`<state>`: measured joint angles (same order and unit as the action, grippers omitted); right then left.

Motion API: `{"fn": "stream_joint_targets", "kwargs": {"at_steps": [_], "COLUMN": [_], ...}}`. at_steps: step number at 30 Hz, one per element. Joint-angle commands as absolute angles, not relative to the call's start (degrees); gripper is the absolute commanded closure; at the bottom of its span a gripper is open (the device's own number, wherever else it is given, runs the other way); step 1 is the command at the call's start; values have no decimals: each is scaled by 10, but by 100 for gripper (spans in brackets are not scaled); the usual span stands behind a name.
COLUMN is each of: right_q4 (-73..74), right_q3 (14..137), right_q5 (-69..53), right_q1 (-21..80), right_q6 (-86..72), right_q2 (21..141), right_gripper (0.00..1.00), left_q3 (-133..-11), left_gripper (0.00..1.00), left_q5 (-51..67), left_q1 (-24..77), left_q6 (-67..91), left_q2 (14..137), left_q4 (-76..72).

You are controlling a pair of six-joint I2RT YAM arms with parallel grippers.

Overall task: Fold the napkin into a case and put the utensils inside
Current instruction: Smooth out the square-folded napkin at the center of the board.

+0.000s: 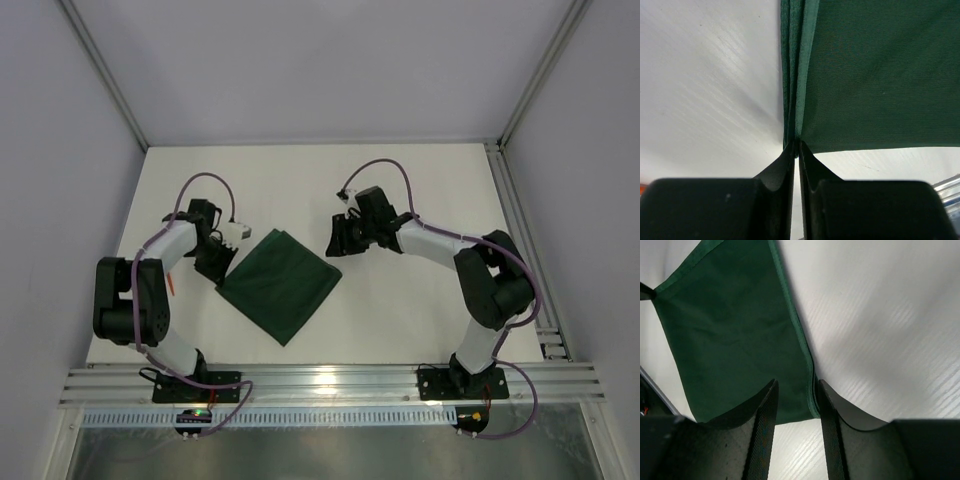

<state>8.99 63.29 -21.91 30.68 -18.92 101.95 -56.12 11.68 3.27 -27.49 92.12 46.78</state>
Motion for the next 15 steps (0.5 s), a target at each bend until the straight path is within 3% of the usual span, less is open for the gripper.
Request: {"fn": "stream_joint_targets", "kwargs": {"at_steps": [1, 15], "right_q4": [77, 18], "right_q3": [589, 531], "right_q5": [-217, -253], "right_q1": [313, 323], "right_q6": [-174, -179], "right_q2": [998, 1017], "right_gripper": [58, 62], "left_q3": [-556, -546], "left_gripper": [92, 84], "left_q5": [97, 79], "left_q1": [31, 31], "left_q6": [-280, -255], "left_q2": [910, 927], "left_q4": [453, 429]}}
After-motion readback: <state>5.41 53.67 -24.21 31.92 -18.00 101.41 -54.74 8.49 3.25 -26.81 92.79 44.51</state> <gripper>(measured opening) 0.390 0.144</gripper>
